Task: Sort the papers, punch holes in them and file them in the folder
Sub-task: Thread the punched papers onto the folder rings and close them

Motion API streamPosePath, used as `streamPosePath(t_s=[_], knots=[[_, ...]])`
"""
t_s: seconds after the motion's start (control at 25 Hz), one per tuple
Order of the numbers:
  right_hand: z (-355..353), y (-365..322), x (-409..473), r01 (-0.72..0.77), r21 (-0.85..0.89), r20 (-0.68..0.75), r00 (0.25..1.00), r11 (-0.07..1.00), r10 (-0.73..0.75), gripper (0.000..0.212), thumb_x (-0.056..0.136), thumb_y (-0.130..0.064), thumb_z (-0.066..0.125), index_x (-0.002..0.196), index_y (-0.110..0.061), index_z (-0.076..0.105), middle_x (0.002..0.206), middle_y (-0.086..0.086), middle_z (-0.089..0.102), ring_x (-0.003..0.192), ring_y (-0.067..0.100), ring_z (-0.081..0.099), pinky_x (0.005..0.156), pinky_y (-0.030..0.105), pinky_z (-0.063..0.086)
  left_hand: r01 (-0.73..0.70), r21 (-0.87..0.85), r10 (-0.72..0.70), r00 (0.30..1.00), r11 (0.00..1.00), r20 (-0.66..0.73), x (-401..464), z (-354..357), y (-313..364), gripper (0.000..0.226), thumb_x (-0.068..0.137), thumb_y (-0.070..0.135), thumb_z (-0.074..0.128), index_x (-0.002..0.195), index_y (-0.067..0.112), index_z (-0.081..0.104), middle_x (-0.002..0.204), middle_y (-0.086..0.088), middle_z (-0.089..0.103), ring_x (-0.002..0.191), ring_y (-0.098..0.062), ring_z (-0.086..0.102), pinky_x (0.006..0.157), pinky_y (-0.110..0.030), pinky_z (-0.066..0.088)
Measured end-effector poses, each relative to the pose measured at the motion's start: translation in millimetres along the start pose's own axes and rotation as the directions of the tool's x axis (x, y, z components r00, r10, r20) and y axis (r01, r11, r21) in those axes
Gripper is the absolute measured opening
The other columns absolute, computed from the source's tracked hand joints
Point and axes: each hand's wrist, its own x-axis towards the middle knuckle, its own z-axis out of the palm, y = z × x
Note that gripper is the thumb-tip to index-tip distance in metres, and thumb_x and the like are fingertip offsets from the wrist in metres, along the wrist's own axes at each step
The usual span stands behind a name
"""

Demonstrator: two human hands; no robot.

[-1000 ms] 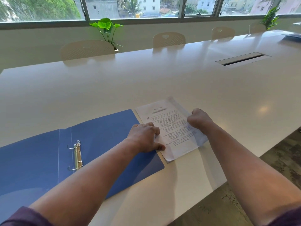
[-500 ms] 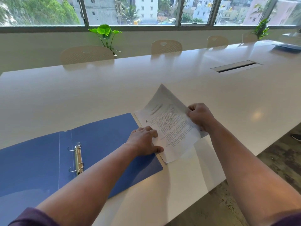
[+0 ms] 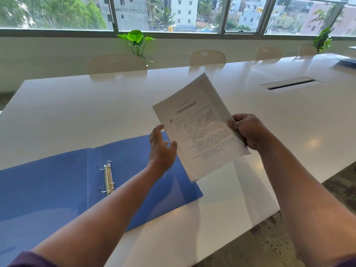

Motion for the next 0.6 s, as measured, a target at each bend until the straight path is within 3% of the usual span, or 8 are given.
streamPosePath(t_s=[0.08, 0.2, 0.32, 0.52, 0.6], knots=[[16, 7, -4, -0.014, 0.062, 0.037, 0.999, 0.998, 0.012, 0.013, 0.1, -0.008, 0.06, 0.102, -0.001, 0.07, 0.099, 0.019, 0.077, 0.084, 0.032, 0.074, 0.078, 0.049, 0.063, 0.22, -0.236, -0.219, 0.975, 0.947, 0.03, -1, -15, 0, 0.066, 0.096, 0.022, 0.056, 0.151, 0.031, 0.02, 0.136, -0.002, 0.058, 0.109, -0.024, 0.066, 0.097, -0.048, 0.056], [50, 20, -14, -0.048, 0.162, 0.086, 0.996, 0.986, 0.034, 0.016, 0.1, -0.005, 0.058, 0.09, -0.007, 0.07, 0.079, 0.008, 0.078, 0.071, 0.025, 0.073, 0.061, 0.035, 0.061, 0.406, -0.502, -0.353, 0.913, 0.763, 0.203, -9, -38, 3, 0.033, 0.106, 0.01, 0.046, 0.139, 0.011, 0.047, 0.119, -0.01, 0.073, 0.1, -0.026, 0.073, 0.092, -0.05, 0.059], [84, 32, -23, -0.11, 0.232, 0.138, 0.987, 0.966, 0.079, 0.014, 0.101, -0.006, 0.058, 0.091, -0.007, 0.069, 0.085, 0.011, 0.078, 0.07, 0.024, 0.075, 0.06, 0.035, 0.061, 0.401, -0.583, -0.348, 0.914, 0.707, 0.207, -19, -59, -2, 0.03, 0.107, 0.004, 0.04, 0.128, 0.017, 0.058, 0.118, -0.005, 0.073, 0.102, -0.026, 0.073, 0.085, -0.048, 0.061], [125, 35, -34, -0.166, 0.268, 0.327, 0.942, 0.949, 0.073, 0.007, 0.101, -0.01, 0.059, 0.103, -0.004, 0.063, 0.109, 0.021, 0.076, 0.091, 0.034, 0.075, 0.077, 0.047, 0.064, 0.274, -0.473, -0.309, 0.951, 0.837, 0.005, -28, -98, -15, 0.036, 0.106, 0.001, 0.041, 0.128, 0.022, 0.059, 0.119, 0.001, 0.072, 0.103, -0.023, 0.071, 0.087, -0.045, 0.059], [137, 28, -39, -0.186, 0.278, 0.433, 0.9, 0.942, 0.05, 0.009, 0.101, -0.01, 0.059, 0.109, -0.005, 0.057, 0.115, 0.022, 0.074, 0.099, 0.037, 0.074, 0.078, 0.048, 0.064, 0.252, -0.453, -0.295, 0.955, 0.855, -0.027, -34, -113, -20, 0.037, 0.106, 0.001, 0.041, 0.129, 0.022, 0.059, 0.119, 0.001, 0.073, 0.105, -0.024, 0.071, 0.089, -0.045, 0.058]])
